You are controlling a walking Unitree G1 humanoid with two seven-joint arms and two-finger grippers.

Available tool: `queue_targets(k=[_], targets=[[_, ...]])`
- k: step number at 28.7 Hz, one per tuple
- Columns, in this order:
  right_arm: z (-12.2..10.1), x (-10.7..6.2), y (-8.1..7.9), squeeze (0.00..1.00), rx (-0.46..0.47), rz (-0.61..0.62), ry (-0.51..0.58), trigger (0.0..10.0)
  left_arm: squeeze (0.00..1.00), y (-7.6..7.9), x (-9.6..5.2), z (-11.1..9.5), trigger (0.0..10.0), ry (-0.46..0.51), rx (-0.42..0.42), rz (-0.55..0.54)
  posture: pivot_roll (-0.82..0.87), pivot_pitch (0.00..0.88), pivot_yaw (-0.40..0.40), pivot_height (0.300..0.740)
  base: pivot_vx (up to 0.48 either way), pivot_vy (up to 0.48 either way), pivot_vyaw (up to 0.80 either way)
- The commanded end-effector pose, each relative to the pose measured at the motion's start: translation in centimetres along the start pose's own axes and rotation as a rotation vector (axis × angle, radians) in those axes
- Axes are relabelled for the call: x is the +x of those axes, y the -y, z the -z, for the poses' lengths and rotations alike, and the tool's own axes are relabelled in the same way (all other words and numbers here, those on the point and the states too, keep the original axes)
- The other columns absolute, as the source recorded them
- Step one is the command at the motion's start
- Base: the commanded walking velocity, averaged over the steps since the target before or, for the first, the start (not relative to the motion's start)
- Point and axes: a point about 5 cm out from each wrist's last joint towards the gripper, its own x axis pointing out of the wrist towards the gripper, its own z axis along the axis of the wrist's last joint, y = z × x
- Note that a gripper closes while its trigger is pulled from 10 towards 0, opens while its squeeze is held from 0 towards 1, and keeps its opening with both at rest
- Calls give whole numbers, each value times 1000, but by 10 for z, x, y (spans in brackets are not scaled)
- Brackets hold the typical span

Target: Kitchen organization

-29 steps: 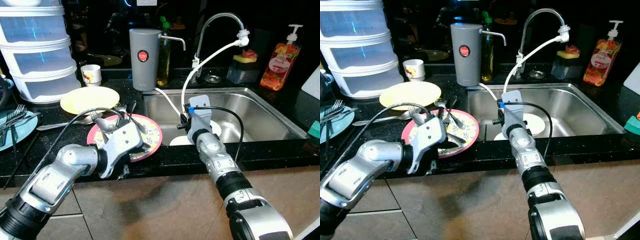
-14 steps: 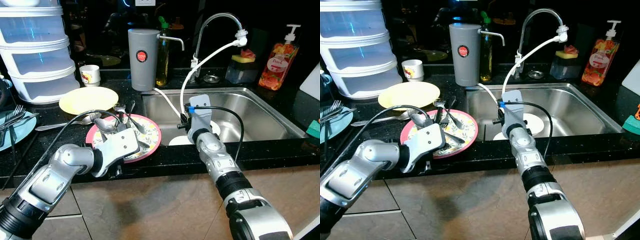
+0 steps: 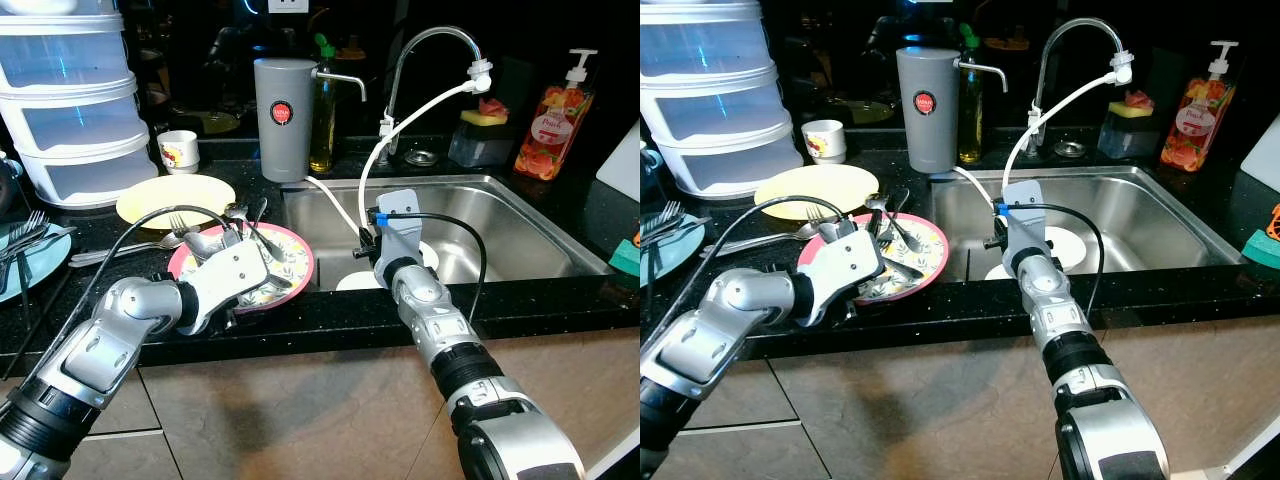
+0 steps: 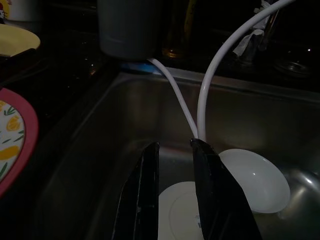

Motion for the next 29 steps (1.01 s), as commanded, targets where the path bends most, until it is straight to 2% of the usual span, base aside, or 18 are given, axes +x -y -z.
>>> queue_targets(k=[1,13,20,22,23,25,26,29], targets=[[-2,1,-2,0,-4,-9,2,10000,0,-2,-1,10,10000,-55,35,-27,34,0,-32,740,0,0,0],[-1,0,-3,0,-4,-14,-1,10000,0,-4,4,11,10000,-45,53,-87,35,0,-34,740,0,0,0],[1,-1,-5,0,-1,-23,-5,10000,0,-17,1,7,10000,-13,52,-192,37,0,-35,740,0,0,0],[2,-1,-5,0,-1,-25,-5,10000,0,-16,2,-1,10000,54,20,-184,37,0,-35,740,0,0,0],[1,-1,-6,0,-2,-27,-5,10000,0,-11,2,-10,10000,125,-18,-149,37,0,-35,740,0,0,0],[1,-1,-6,0,-2,-30,-6,10000,0,-1,2,-27,10000,257,-87,-68,37,0,-35,740,0,0,0],[2,-1,-6,0,-3,-32,-7,10000,0,11,0,-38,10000,332,-143,21,37,0,-35,740,0,0,0],[2,-1,-7,0,-5,-37,-12,10000,0,26,-1,-48,10000,413,-249,124,38,0,-34,740,0,0,0]])
